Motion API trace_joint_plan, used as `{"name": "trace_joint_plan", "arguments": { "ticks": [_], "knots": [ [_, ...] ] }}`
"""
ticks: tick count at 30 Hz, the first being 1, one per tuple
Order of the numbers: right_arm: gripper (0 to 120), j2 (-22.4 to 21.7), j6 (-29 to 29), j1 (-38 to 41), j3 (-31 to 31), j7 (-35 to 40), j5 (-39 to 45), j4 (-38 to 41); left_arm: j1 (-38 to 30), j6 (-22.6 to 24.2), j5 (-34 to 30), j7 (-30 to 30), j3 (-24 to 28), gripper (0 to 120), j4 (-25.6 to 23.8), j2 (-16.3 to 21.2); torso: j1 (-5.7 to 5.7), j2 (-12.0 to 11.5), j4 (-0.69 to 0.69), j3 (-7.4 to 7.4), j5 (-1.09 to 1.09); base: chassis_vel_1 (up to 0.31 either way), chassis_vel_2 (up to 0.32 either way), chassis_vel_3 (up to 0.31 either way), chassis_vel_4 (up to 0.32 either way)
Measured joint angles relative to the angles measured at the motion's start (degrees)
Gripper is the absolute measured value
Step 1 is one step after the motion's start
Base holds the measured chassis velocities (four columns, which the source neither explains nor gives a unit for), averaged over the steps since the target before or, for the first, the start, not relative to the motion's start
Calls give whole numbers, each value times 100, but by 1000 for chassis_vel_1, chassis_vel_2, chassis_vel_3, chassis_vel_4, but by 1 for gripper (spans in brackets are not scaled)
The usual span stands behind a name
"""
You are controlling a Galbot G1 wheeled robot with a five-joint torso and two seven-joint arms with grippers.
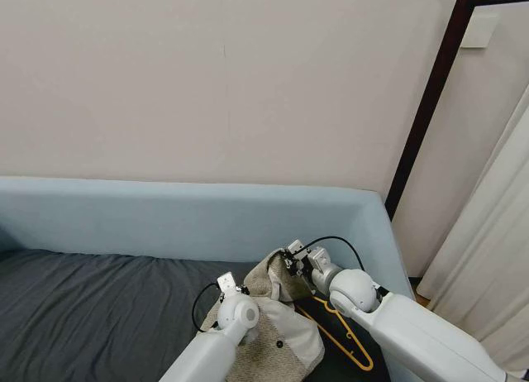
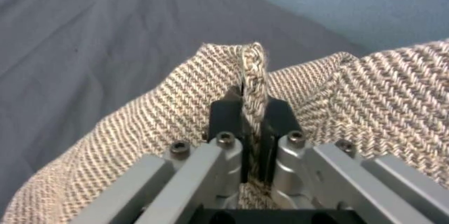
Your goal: Pick up the clothes from the sofa and hang them on the clothes hanger.
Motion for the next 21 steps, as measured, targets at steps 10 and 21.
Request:
{"name": "trace_joint_plan", "arguments": {
  "ticks": [10,21],
  "knots": [
    [0,-332,0,-246,341,227,202,352,640,-184,762,288,-149,1,-1344,885,-1,0,0,0,0,0,0,0,0],
    [0,-842,-466,-249,965,704,1124,1054,1083,-946,1382,1367,-809,1,-3018,2896,-1,1,1,0,0,0,0,0,0]
  ]
}}
